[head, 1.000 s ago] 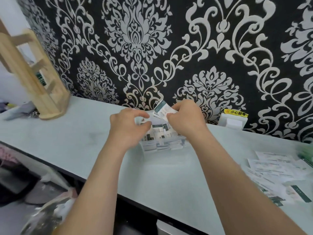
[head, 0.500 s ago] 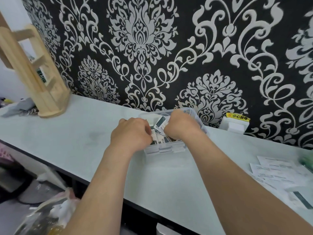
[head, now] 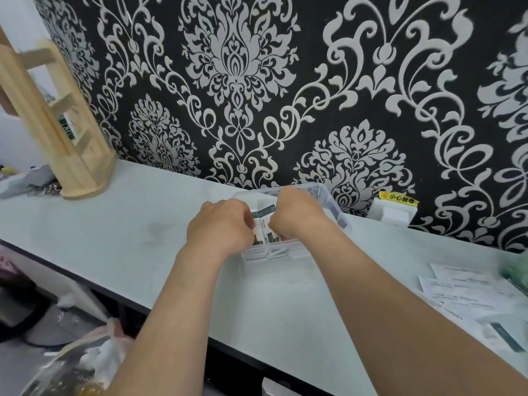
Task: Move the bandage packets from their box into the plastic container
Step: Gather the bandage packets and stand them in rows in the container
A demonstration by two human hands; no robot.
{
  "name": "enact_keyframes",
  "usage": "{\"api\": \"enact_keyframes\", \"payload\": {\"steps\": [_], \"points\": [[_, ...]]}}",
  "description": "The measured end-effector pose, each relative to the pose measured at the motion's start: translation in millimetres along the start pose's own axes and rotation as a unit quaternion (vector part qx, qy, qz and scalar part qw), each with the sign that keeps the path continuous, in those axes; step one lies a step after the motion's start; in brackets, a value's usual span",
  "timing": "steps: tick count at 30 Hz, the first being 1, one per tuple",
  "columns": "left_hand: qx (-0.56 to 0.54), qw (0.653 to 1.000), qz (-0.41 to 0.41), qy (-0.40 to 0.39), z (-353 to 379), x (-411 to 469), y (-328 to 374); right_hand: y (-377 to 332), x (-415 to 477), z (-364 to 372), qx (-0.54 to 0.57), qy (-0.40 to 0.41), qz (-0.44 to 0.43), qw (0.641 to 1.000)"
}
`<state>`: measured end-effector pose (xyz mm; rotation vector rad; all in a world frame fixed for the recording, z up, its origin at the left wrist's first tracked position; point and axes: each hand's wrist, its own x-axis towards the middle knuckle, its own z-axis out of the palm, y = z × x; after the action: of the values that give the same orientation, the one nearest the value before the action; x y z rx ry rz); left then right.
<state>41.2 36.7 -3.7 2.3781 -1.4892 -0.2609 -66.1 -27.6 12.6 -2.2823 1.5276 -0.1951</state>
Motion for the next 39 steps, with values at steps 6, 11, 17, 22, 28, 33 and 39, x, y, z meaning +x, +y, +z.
{"api": "enact_keyframes", "payload": {"steps": [6,11,17,22,28,33,39], "points": [[-0.007,1.000,0.008,0.007,0,1,-1,0,-3,-1,-0.021,0.032,-0.002,0.999],[-0.039,0.998,0.033,0.022,0,-2,-2,1,-2,1,-0.013,0.037,0.000,0.999],[-0.091,0.990,0.055,0.091,-5,-5,-3,9,-3,-10,0.012,0.050,0.008,0.999],[-0.068,0.994,0.056,0.057,-2,-5,-4,8,-3,-11,0.011,-0.002,0.006,1.000],[-0.055,0.994,0.063,0.069,-1,-3,-3,13,-3,-11,0.047,0.015,0.013,0.999],[-0.079,0.963,0.127,0.223,-8,-7,16,30,-17,-29,0.125,0.096,0.000,0.987],[-0.153,0.933,0.310,0.104,0,-42,89,83,-54,-61,0.144,0.130,0.030,0.981]]}}
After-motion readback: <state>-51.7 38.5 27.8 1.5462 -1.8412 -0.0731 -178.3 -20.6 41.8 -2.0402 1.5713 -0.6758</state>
